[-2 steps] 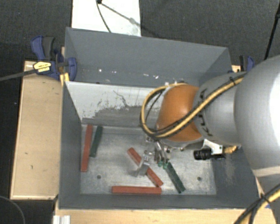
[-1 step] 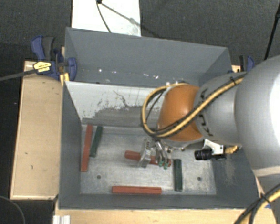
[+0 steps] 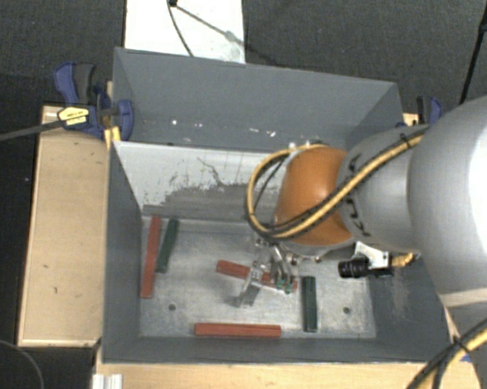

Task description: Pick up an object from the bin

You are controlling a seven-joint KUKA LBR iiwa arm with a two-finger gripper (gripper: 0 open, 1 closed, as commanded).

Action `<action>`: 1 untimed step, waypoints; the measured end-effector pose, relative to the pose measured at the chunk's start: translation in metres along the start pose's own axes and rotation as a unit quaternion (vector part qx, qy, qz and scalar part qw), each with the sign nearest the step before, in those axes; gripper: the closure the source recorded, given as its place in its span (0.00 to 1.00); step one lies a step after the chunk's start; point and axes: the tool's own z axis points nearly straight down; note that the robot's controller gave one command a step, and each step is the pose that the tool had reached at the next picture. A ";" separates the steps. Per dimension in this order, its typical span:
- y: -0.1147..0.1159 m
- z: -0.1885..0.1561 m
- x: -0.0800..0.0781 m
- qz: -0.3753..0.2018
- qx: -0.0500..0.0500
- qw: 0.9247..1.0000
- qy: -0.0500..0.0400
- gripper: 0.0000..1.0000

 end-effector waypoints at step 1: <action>0.000 0.000 0.000 0.001 0.000 1.000 0.000 1.00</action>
Offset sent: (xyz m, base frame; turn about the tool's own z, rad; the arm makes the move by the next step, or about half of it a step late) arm 0.0000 0.0000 0.0000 0.0000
